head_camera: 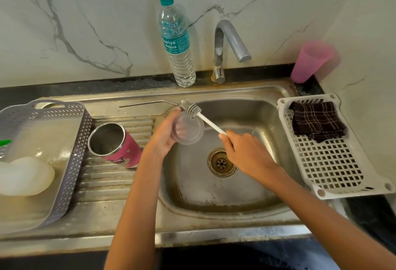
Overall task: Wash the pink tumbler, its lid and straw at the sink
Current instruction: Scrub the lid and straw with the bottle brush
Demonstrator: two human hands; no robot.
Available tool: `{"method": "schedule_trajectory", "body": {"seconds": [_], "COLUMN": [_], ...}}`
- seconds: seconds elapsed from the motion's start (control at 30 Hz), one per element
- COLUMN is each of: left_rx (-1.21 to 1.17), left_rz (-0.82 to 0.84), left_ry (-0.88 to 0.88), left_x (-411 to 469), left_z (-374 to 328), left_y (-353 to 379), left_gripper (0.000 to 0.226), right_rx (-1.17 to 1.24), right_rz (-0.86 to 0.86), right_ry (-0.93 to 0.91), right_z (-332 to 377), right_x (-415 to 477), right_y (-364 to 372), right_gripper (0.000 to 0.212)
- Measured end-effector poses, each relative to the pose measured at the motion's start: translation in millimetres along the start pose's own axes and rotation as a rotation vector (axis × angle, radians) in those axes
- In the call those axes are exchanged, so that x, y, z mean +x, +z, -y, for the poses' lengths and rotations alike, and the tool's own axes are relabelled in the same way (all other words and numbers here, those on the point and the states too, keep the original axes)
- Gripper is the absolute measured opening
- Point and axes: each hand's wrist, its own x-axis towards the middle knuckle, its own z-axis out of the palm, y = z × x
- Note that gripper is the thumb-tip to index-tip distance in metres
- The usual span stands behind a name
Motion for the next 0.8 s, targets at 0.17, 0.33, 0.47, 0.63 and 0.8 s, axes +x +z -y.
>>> {"method": "schedule_trajectory", "body": {"seconds": [0.17,0.33,0.47,0.63,0.8], "left_rx": [-0.001,-0.138,-0.207,-0.421,-0.676], "left_rz": [-0.169,-0.285,-0.342,-0.294,-0.344], "left_ry": [-0.093,-0.144,-0.106,-0.015,-0.008], "left_x": [4,42,36,13,3], "left_z": [5,22,23,18,1], "left_y": [20,27,33,33,23], "left_gripper": [0.023,0.042,0.044,0.061,0.067], "right_rx": [-0.157,-0.233,-0.157,-0.058,-0.04], "right_rz": [-0.003,-0.013,0.013,-0.011,0.014], "right_ry": [0.01,-0.017,0.027,0.056,0.067], "right_z": [8,23,27,39,40], "right_x": [7,-4,-14,-6,-28], "right_y": [0,13,18,20,31], "right_gripper": [0.043,0.04,0.041,0.041,0.04]}}
